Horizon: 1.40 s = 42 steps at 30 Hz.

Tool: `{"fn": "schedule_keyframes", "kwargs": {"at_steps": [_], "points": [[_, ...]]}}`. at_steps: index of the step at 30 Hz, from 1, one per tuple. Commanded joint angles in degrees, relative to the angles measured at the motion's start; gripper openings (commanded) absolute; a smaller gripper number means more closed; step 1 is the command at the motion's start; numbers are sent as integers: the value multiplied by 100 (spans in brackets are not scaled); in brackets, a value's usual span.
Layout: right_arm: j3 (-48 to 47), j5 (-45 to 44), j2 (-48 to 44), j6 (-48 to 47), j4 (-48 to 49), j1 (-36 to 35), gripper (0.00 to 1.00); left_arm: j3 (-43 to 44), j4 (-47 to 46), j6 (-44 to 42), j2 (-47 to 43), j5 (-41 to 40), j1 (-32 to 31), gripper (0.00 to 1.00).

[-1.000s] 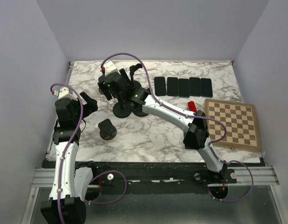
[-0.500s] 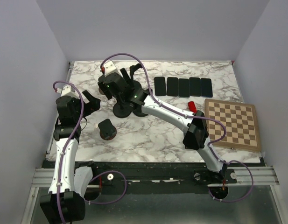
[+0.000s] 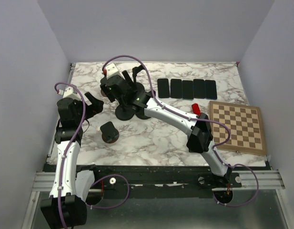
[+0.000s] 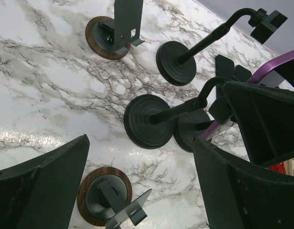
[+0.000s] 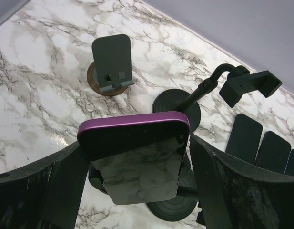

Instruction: Remove the phone from the phone stand

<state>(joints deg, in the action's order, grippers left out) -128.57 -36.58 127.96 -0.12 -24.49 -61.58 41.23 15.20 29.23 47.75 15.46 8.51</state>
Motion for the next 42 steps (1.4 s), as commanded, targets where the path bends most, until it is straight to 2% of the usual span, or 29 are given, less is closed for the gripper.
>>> {"fn": "schedule_keyframes", "kwargs": {"at_steps": [1,3,5,8,10,13,15,19,24,29,31,33,37,42], "points": [[-3,24,212,-95,-12,-61,88,-5,-119,64,-20,197,19,96],[24,40,220,-120,-15,-47,85,-6,-158,82,-1,252,19,95],[49,67,220,-123,-12,-38,77,-36,-249,108,17,359,19,94],[65,219,201,-82,-5,28,48,-84,-498,124,134,737,19,90],[85,433,141,-7,6,120,26,-119,-827,166,280,1163,19,82],[70,999,33,-6,-6,295,2,-183,-1406,326,607,1796,10,68],[22,1566,-28,222,-79,448,1,-276,-1887,466,790,2114,-12,63],[-45,2388,-139,426,-211,816,1,-146,-2285,509,1131,2284,-310,62],[-36,3150,-245,572,-238,1085,1,-150,-3040,658,1368,2266,-635,66],[-60,3269,-213,636,-249,1126,1,30,-3403,599,1744,2156,-834,78],[-71,3335,-223,668,-243,1139,1,199,-3334,521,1962,2026,-834,78],[-93,3367,-228,694,-236,1140,1,430,-3130,435,2205,1960,-834,73],[-146,3442,-232,764,-241,1148,1,637,-3030,347,2490,1843,-834,71],[-151,3427,-237,837,-232,1148,1,647,-3212,414,2626,1823,-1016,57]]}}
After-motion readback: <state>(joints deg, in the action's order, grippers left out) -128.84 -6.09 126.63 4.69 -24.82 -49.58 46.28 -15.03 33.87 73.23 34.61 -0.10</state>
